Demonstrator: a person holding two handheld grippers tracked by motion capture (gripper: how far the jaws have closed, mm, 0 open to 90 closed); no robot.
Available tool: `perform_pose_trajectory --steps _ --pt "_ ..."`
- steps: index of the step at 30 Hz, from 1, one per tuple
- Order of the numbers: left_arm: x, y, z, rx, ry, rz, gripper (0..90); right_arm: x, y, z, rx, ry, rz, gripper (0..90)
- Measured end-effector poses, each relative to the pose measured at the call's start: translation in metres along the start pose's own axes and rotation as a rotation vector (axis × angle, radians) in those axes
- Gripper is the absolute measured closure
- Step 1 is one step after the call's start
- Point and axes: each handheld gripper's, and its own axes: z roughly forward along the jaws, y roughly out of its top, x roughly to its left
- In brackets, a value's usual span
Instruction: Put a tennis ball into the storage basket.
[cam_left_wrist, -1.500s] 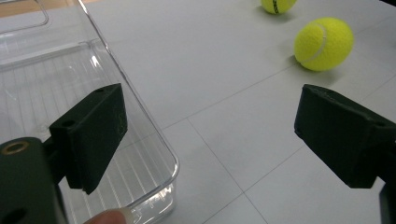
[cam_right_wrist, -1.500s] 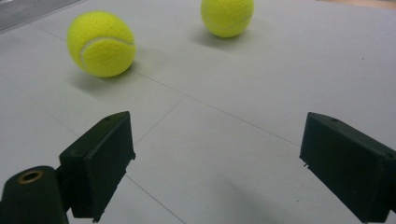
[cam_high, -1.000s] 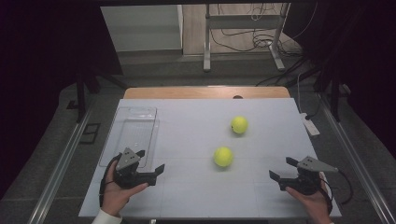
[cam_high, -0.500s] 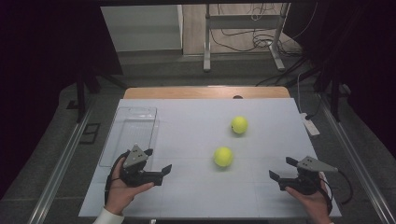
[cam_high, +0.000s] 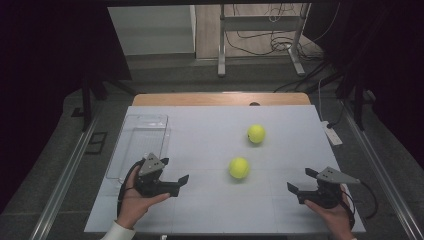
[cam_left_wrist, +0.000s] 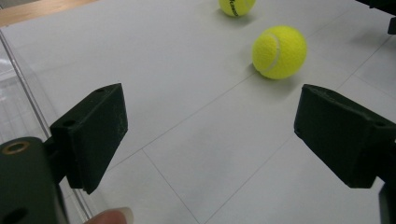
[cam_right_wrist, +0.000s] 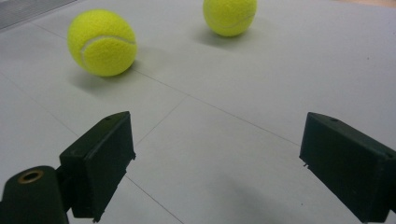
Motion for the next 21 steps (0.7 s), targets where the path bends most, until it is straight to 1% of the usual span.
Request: perform_pose_trajectory --steps 4,7,13,17,20,21 --pt "0.0 0.002 0.003 0.001 -0.004 -0.002 10.7 0.0 0.0 0.0 0.0 -0.001 0.0 10.0" --pt "-0.001 0.002 0.009 0.016 -0.013 0.001 10.7 0.0 0.0 0.0 0.001 -0.001 0.001 10.0" --pt "-0.003 0.004 0.014 0.027 -0.025 0.003 10.7 0.0 0.0 0.001 0.002 0.001 0.001 10.0" --pt "-0.005 0.006 0.017 0.027 -0.032 0.006 10.7 0.0 0.0 0.001 0.002 0.001 0.0 10.0" --pt "-0.006 0.008 0.019 0.026 -0.028 0.01 10.5 0.0 0.0 0.0 0.001 0.001 0.001 10.0" --pt "-0.007 0.009 0.02 0.025 -0.029 0.003 10.4 0.0 0.0 0.001 0.001 0.001 0.001 10.0"
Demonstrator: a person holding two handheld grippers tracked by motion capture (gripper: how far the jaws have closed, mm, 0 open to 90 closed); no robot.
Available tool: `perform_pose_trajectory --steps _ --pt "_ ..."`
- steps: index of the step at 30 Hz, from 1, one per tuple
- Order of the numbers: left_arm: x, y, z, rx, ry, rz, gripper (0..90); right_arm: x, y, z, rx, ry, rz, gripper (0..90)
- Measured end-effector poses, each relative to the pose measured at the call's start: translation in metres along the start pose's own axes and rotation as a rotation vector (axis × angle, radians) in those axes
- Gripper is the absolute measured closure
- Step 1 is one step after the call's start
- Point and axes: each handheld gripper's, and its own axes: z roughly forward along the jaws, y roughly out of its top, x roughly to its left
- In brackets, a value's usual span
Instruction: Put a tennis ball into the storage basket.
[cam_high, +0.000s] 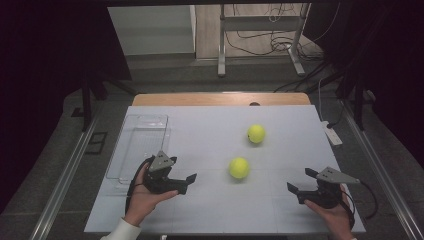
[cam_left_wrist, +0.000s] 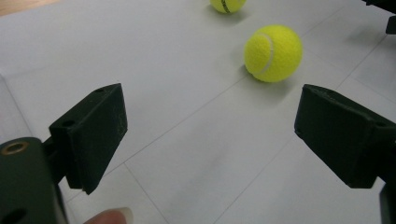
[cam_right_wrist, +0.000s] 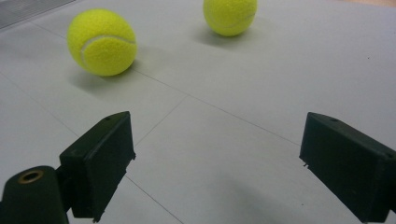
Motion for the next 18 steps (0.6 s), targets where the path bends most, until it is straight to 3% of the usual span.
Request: perform_pose_trajectory --steps 18 --pt "-0.007 0.012 0.011 -0.01 -0.028 0.011 10.4 0.0 0.0 0.002 0.007 -0.003 -0.002 10.0"
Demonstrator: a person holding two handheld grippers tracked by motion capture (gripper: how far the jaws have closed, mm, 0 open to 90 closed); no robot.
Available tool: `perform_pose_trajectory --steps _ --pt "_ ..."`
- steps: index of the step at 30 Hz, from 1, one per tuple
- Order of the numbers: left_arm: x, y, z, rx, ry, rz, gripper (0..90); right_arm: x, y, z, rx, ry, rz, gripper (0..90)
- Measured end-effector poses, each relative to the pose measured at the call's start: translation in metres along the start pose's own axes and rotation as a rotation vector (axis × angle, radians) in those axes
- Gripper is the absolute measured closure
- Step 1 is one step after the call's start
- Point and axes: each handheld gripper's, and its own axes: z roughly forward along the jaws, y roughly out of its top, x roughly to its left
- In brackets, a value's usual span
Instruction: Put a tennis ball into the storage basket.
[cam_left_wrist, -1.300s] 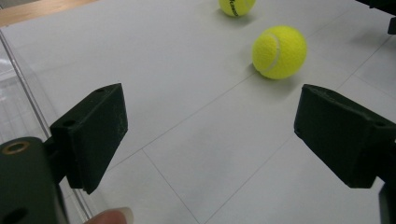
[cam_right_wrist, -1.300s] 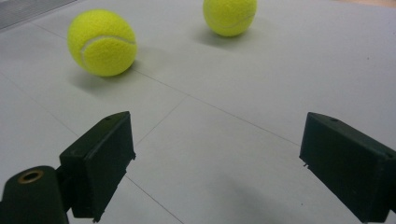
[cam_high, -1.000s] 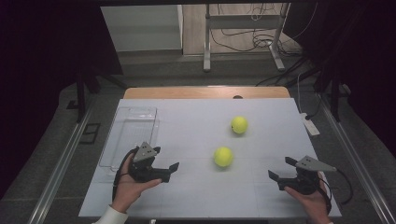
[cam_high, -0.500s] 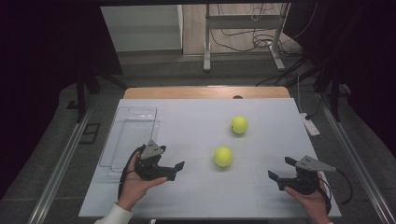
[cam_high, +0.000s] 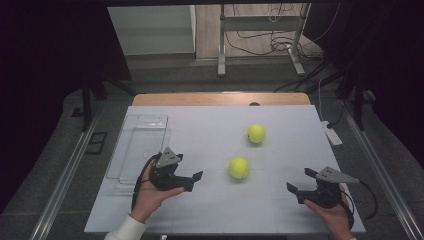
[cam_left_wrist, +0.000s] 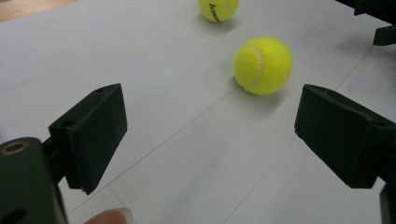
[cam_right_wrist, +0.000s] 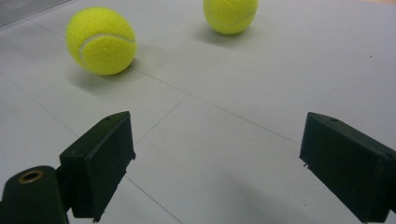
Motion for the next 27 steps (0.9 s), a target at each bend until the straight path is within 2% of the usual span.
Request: perform_pose_trajectory --steps 8,27 --pt "-0.007 0.007 0.011 0.009 -0.028 0.019 10.3 0.001 0.0 0.001 0.001 0.003 -0.001 10.0" --pt "-0.018 0.02 0.027 0.016 -0.06 0.047 10.3 0.001 0.0 0.002 0.004 0.008 -0.005 10.1"
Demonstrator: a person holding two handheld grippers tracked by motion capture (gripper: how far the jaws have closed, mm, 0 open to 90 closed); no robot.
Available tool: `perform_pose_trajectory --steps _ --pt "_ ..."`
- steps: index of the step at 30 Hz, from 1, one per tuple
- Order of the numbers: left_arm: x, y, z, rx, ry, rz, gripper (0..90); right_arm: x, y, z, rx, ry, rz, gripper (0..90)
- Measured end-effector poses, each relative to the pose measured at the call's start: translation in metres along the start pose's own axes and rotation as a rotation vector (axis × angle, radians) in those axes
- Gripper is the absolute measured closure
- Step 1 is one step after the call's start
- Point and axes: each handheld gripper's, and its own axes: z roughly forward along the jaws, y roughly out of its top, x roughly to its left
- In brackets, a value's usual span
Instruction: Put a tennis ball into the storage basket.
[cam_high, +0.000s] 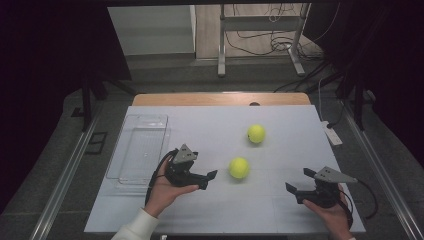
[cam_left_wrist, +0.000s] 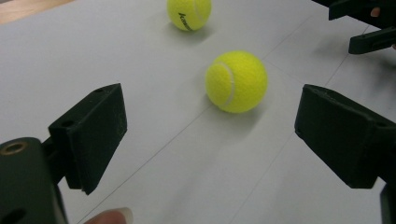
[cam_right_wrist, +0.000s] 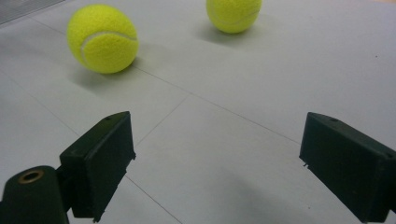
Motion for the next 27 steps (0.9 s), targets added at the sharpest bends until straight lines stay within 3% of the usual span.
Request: perform_pose_trajectory --steps 27 --pt "-0.008 0.013 0.017 0.009 -0.05 0.011 10.1 -0.001 0.0 0.0 0.002 -0.009 0.001 10.1"
